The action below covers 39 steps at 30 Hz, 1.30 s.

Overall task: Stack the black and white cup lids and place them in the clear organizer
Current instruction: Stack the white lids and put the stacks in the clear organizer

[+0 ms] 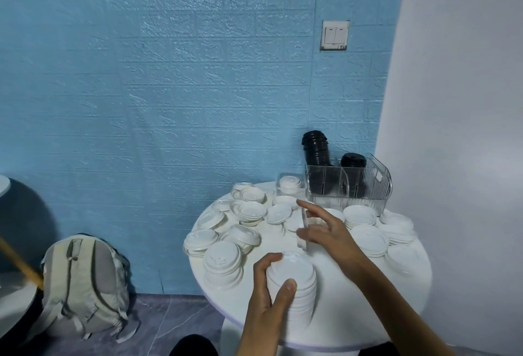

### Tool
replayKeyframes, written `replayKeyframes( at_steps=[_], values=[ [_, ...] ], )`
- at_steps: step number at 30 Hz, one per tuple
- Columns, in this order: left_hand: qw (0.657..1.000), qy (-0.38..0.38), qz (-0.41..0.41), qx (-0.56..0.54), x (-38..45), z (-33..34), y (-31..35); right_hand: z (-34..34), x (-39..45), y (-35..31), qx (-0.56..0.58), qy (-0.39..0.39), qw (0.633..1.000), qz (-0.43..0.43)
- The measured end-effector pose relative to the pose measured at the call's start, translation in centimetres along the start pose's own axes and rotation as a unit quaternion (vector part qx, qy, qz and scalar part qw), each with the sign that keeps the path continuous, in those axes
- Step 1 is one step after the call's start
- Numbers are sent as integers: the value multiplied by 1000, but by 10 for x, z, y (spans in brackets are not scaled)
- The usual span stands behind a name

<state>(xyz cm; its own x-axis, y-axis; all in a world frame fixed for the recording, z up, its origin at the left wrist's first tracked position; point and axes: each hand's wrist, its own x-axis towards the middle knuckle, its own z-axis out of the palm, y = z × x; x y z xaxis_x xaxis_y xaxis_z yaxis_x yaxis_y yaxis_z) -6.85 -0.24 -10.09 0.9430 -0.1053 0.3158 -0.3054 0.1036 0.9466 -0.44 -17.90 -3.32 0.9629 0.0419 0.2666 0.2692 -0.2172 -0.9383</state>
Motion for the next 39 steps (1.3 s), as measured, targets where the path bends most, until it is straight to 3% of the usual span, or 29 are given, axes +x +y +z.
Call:
replayKeyframes(
  at_steps=[8,18,25,31,39],
  values=[
    [1000,10,4,8,-2,3,1,12,-39,-1,159,39,985,-49],
    [999,25,-14,-14,1,3,3,19,-63,19,101,-2,995,-6],
    [1000,5,6,-1,-2,2,6,20,-61,22,39,-9,999,-21],
    [1000,3,-1,-2,-5,3,10,21,-59,18,30,-60,998,-6],
    [1000,6,-4,8,-3,3,6,27,-62,13,30,-44,999,-1]
  ],
)
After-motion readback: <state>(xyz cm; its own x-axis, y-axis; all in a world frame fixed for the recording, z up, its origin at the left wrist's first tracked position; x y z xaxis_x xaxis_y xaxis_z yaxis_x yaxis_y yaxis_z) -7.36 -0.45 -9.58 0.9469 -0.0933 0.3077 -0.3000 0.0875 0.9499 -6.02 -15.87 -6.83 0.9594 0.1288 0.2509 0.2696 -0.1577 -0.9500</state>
